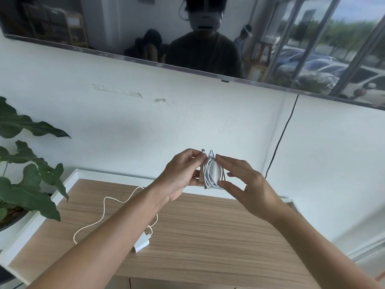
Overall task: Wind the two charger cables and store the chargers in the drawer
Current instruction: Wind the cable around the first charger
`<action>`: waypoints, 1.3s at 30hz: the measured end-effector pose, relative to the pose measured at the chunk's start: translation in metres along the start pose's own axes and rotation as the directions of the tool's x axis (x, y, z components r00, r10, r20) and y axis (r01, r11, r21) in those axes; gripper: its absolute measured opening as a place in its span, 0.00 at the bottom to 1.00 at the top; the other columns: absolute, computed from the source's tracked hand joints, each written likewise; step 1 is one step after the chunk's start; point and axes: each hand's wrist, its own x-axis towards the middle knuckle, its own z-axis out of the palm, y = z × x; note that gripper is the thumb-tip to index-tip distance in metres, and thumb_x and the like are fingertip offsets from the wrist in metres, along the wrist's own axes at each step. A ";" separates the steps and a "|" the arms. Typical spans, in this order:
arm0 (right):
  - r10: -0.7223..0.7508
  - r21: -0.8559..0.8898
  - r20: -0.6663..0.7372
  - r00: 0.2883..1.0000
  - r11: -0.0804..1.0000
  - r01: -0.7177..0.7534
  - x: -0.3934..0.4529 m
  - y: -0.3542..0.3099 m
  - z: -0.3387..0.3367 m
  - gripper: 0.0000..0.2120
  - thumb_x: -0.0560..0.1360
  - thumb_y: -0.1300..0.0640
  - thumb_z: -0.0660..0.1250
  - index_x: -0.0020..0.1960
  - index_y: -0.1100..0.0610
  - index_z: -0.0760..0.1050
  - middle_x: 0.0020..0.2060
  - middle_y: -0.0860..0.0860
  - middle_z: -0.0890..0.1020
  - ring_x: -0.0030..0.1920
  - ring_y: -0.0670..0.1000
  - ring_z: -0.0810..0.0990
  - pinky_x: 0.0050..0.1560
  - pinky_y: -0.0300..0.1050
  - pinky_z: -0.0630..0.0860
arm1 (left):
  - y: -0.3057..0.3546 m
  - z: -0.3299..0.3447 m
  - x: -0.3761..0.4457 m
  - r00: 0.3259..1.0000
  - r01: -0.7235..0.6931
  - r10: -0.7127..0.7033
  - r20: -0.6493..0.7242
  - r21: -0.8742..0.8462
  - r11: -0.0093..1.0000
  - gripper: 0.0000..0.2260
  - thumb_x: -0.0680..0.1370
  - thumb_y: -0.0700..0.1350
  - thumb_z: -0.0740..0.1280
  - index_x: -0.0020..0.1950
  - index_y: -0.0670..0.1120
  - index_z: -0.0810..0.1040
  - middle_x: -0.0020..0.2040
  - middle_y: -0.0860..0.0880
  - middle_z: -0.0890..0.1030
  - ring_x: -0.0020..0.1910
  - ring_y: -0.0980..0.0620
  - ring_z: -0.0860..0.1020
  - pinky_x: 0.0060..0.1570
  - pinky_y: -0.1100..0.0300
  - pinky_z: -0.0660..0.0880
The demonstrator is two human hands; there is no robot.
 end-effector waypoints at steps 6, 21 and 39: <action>0.128 0.158 -0.092 0.987 0.981 -0.113 -0.007 -0.002 0.007 0.27 0.78 0.60 0.72 0.75 0.52 0.71 0.68 0.43 0.78 0.61 0.44 0.82 0.53 0.30 0.78 | 0.001 0.005 0.002 0.999 0.010 -0.012 -0.043 -0.051 0.999 0.07 0.85 0.44 0.64 0.57 0.40 0.76 0.46 0.45 0.83 0.37 0.45 0.83 0.40 0.48 0.83; 0.136 0.287 -0.207 0.969 0.955 -0.073 -0.010 -0.003 0.018 0.19 0.75 0.54 0.74 0.65 0.56 0.81 0.62 0.47 0.81 0.61 0.51 0.83 0.60 0.45 0.82 | 0.000 0.017 0.003 0.982 -0.011 0.039 -0.186 0.148 0.989 0.10 0.86 0.48 0.62 0.59 0.42 0.74 0.54 0.42 0.81 0.36 0.47 0.85 0.38 0.47 0.86; 0.202 0.115 -0.065 0.977 0.974 -0.193 -0.011 0.008 -0.017 0.19 0.71 0.55 0.80 0.58 0.54 0.79 0.56 0.47 0.76 0.55 0.48 0.81 0.53 0.41 0.82 | -0.009 0.023 -0.008 0.986 -0.166 0.155 0.061 0.458 0.874 0.14 0.79 0.49 0.73 0.64 0.49 0.81 0.54 0.53 0.89 0.52 0.55 0.87 0.59 0.45 0.82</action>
